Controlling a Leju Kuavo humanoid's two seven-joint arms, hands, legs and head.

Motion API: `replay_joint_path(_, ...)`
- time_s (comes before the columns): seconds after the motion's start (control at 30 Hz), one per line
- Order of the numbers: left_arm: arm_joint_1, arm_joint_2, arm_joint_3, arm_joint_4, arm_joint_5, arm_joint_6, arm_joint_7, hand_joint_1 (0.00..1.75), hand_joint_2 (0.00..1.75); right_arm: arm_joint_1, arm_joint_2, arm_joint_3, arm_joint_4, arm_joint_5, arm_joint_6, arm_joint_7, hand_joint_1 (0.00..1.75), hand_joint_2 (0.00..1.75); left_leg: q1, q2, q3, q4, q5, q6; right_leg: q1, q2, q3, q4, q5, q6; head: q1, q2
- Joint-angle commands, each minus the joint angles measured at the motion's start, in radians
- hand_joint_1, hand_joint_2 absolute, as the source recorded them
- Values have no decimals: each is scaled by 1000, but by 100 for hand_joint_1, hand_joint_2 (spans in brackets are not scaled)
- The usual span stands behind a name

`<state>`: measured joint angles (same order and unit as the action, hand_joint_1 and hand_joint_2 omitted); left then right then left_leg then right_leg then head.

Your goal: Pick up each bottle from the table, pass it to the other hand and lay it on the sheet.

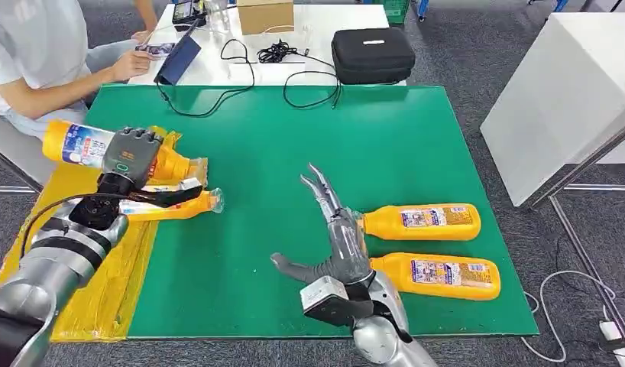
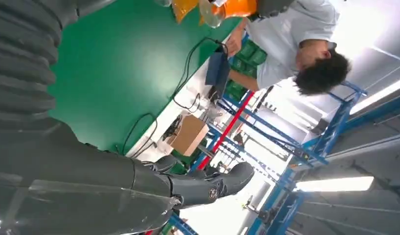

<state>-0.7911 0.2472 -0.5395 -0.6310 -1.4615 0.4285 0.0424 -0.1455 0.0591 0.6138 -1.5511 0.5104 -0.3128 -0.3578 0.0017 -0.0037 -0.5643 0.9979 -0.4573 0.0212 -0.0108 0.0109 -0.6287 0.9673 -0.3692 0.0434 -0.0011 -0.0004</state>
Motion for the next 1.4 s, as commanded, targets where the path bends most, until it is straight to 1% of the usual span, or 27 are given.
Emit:
replay_joint_path(0.03, -55, -116, 112, 199, 52, -62, -24, 16, 175, -17, -17, -24, 32, 7, 18, 14, 0, 175, 1, -2, 2, 0, -1, 0, 1, -3, 3, -1, -1, -1, 0, 0)
replay_joint_path(0.07, -55, -116, 112, 199, 52, -62, -24, 16, 175, -17, -17, -24, 32, 7, 18, 14, 0, 175, 1, -3, 4, 0, -1, -1, 1, -4, 6, -1, -2, -1, 0, 0)
replay_joint_path(0.23, -57, -115, 113, 199, 52, -63, -25, 16, 175, -17, -17, -25, 33, 7, 18, 14, 0, 175, 1, -1, 2, 0, -1, -1, 1, -2, 3, 0, -1, -1, 0, 0)
replay_joint_path(0.4, -57, -115, 113, 199, 52, -63, -25, 16, 175, -17, -17, -25, 33, 7, 18, 14, 0, 175, 1, -1, 4, 0, -2, -1, 1, -2, 5, 0, -2, -1, 0, 0)
replay_joint_path(0.43, -58, -128, 130, 217, 73, -124, -39, 0, 175, -21, -16, -27, 39, 13, 26, 30, 0, 175, 1, -1, 2, 0, -1, -1, 1, -2, 3, 0, -1, -1, 0, 0)
replay_joint_path(0.47, -47, -134, 133, 218, 75, -129, -39, 0, 175, -22, -15, -30, 42, 14, 26, 31, 0, 175, 2, -2, 4, 0, -2, -1, 2, -3, 6, 0, -2, -1, 0, 0)
replay_joint_path(0.53, -38, -140, 135, 228, 76, -139, -32, 0, 175, -27, -13, -36, 51, 15, 28, 32, 0, 175, 0, -1, 2, -1, 0, 0, 0, -2, 3, -1, -1, -1, 0, 0)
replay_joint_path(0.57, -33, -142, 142, 232, 83, -140, -32, 0, 175, -27, -12, -38, 52, 15, 28, 32, 0, 175, 1, -1, 5, -1, -2, -1, 1, -2, 6, -1, -2, -1, 0, 0)
replay_joint_path(0.6, -30, -141, 146, 232, 87, -138, -35, 0, 175, -26, -12, -39, 53, 15, 28, 32, 0, 175, 0, -1, 3, -1, -1, 0, 1, -1, 4, -1, -1, -1, 0, 0)
replay_joint_path(0.63, -28, -141, 148, 232, 89, -137, -37, 0, 175, -26, -12, -41, 53, 16, 28, 32, 0, 175, 1, 0, 5, -1, -2, -1, 1, -1, 6, -1, -2, -1, 0, 0)
replay_joint_path(0.97, -28, -142, 149, 232, 90, -137, -37, 0, 175, -25, -12, -41, 53, 16, 28, 32, 0, 175, 1, 0, 6, -1, -2, -1, 1, -1, 6, -1, -2, -1, 0, 0)
replay_joint_path(1.0, -28, -141, 151, 230, 92, -139, -39, 0, 175, -24, -12, -42, 52, 16, 29, 32, 0, 175, 0, 0, 3, -1, -1, 0, 0, -1, 4, -1, -1, -1, 0, 0)
replay_joint_path(1.03, 4, -155, 209, 198, 159, -118, -82, 0, 175, -21, -16, -66, 54, 34, 16, 41, 0, 175, 0, -1, 4, -1, -1, -1, 0, -1, 5, -1, -1, -1, 0, 0)
replay_joint_path(1.07, 10, -159, 221, 189, 176, -108, -95, 0, 175, -22, -20, -69, 54, 49, 8, 45, 0, 175, 1, 0, 5, -1, -1, -1, 1, -1, 6, -1, -1, -1, 0, 0)
replay_joint_path(1.13, 38, -181, 279, 140, 259, -67, -153, 0, 175, -22, -38, -82, 51, 169, -61, 80, 0, 175, 0, 0, 6, -2, -1, 0, 0, -1, 6, -1, -1, -1, 0, 0)
replay_joint_path(1.17, 53, -192, 302, 113, 299, -58, -183, 0, 175, -24, -51, -86, 48, 221, -76, 107, 0, 175, 1, -1, 7, -2, -2, -1, 1, -2, 8, -2, -2, -1, 0, 0)
replay_joint_path(1.2, 92, -216, 349, 38, 388, -50, -240, 0, 175, -32, -82, -97, 49, 288, -73, 155, 0, 175, 1, -1, 8, -2, -2, -1, 1, -2, 9, -2, -2, -1, 0, 0)
replay_joint_path(1.23, 131, -237, 391, -44, 497, -80, -306, 0, 175, -40, -106, -109, 53, 330, -62, 185, 0, 175, 0, -2, 5, -2, -1, 0, 0, -2, 6, -2, -1, 0, 0, 0)
replay_joint_path(1.27, 177, -260, 432, -136, 621, -128, -355, 0, 175, -49, -129, -124, 62, 362, -42, 214, 0, 175, 0, -3, 6, -2, -1, 0, 0, -4, 8, -3, -1, 0, 0, 0)
replay_joint_path(1.3, 245, -287, 476, -277, 800, -209, -402, 0, 175, -68, -168, -142, 81, 421, -14, 255, 0, 175, 0, -2, 8, -2, -2, 0, 0, -3, 9, -3, -2, 0, -1, 0)
replay_joint_path(1.33, 289, -299, 487, -370, 901, -254, -401, 0, 175, -78, -192, -159, 98, 414, 15, 256, 0, 175, -1, -3, 4, -2, 0, 1, 0, -4, 6, -2, -1, 1, 0, 0)
replay_joint_path(1.4, 378, -303, 475, -537, 1081, -325, -414, 0, 175, -110, -253, -199, 137, 398, 79, 253, 0, 175, 0, -4, 6, 0, -2, 1, 0, -5, 8, -3, -2, 1, 0, 0)
